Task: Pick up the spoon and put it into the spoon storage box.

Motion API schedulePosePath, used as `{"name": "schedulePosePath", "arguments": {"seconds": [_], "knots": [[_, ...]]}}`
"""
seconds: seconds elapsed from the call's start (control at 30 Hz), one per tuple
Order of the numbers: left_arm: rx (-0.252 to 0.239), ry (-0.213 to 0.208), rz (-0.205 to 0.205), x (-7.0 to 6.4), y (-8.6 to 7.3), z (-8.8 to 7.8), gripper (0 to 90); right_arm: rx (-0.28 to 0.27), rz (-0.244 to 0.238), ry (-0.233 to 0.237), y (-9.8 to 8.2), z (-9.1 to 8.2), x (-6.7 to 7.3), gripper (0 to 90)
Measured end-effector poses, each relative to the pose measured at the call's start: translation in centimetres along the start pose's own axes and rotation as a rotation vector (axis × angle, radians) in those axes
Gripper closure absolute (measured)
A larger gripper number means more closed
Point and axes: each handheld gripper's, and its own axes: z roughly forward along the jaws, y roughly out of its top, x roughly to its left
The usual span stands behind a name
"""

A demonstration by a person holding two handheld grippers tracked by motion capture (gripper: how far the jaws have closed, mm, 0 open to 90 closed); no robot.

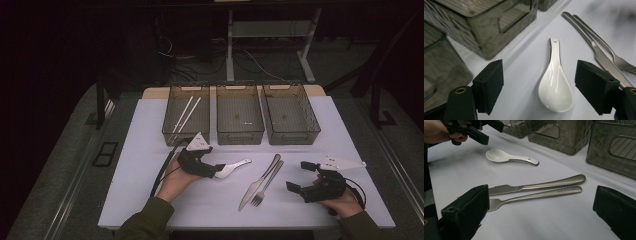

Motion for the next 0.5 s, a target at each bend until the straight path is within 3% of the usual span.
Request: {"name": "schedulePosePath", "arguments": {"seconds": [0.5], "knots": [[0.044, 0.017, 0.000, -0.8, -0.5, 1.8, 23.9, 0.005, -0.016, -0.001, 0.0, 0.0, 0.1, 0.9]]}}
